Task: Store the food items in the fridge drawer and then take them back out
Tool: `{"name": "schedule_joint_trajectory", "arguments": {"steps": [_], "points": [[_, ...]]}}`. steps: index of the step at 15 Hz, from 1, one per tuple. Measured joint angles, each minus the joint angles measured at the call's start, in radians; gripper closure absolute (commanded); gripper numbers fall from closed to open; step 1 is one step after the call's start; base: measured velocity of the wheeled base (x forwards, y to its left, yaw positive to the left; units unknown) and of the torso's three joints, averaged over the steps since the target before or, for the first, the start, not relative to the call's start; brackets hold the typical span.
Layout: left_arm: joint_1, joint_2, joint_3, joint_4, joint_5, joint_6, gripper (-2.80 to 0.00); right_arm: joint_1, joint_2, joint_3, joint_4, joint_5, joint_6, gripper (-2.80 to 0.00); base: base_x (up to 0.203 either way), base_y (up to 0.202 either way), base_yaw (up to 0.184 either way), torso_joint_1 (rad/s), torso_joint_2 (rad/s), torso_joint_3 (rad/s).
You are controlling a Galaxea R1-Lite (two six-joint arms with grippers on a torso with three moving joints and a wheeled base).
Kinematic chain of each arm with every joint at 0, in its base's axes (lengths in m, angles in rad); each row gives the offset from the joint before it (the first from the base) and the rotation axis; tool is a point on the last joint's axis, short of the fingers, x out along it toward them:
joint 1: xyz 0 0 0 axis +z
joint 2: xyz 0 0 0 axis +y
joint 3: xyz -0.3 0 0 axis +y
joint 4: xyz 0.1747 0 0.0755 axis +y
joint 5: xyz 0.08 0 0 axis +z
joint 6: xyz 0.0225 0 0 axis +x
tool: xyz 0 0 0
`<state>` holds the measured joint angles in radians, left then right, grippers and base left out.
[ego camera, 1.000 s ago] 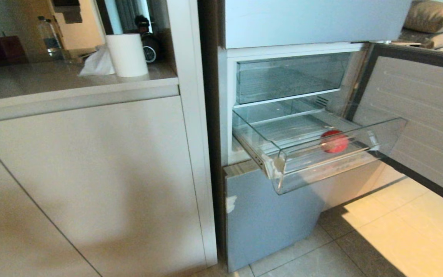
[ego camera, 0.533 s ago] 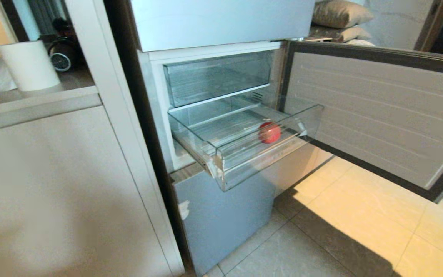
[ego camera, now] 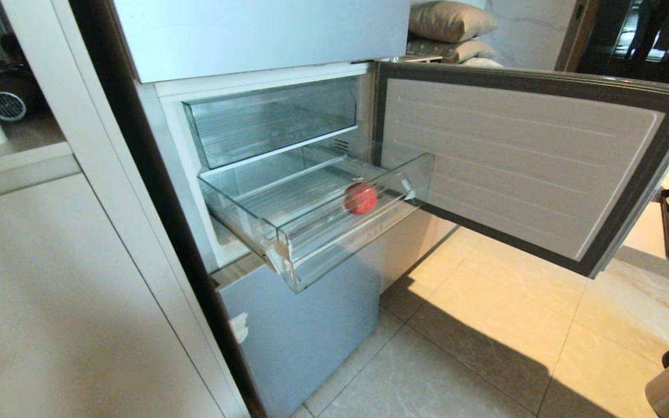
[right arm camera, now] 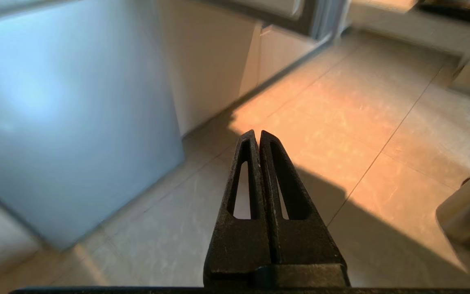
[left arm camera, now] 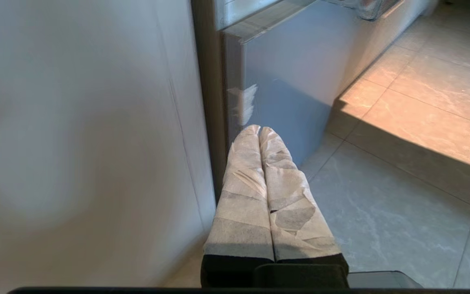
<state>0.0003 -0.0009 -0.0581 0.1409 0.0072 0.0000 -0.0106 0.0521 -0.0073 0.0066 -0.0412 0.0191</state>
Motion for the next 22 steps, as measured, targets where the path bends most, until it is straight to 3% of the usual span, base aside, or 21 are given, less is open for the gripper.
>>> {"name": "schedule_joint_trajectory", "arguments": {"steps": [4,7,8,12,14,18,22], "points": [[0.000,0.000,0.000,0.000,0.000,0.000,0.00,-0.069,0.246,-0.108,-0.068,-0.076,0.120,0.00,0.000,0.000,0.000,0.000,0.00,0.000],[0.000,0.000,0.000,0.000,0.000,0.000,0.00,-0.219,0.551,-0.199,-0.211,-0.090,0.185,0.00,0.000,0.000,0.000,0.000,0.00,0.000],[0.000,0.000,0.000,0.000,0.000,0.000,0.00,-0.280,0.655,-0.225,-0.271,-0.083,0.188,-2.80,0.000,0.000,0.000,0.000,0.00,0.000],[0.000,0.000,0.000,0.000,0.000,0.000,0.00,-0.584,1.052,-0.355,-0.538,0.025,0.166,-2.80,0.000,0.000,0.000,0.000,0.00,0.000],[0.000,0.000,0.000,0.000,0.000,0.000,0.00,-0.675,1.221,-0.448,-0.646,0.075,0.158,-2.80,0.000,0.000,0.000,0.000,0.00,0.000],[0.000,0.000,0.000,0.000,0.000,0.000,0.00,-0.728,1.490,-0.617,-0.818,0.149,0.149,-2.80,0.000,0.000,0.000,0.000,0.00,0.000],[0.000,0.000,0.000,0.000,0.000,0.000,0.00,-0.743,1.674,-0.765,-0.848,0.174,0.125,-2.80,0.000,0.000,0.000,0.000,0.00,0.000]]}}
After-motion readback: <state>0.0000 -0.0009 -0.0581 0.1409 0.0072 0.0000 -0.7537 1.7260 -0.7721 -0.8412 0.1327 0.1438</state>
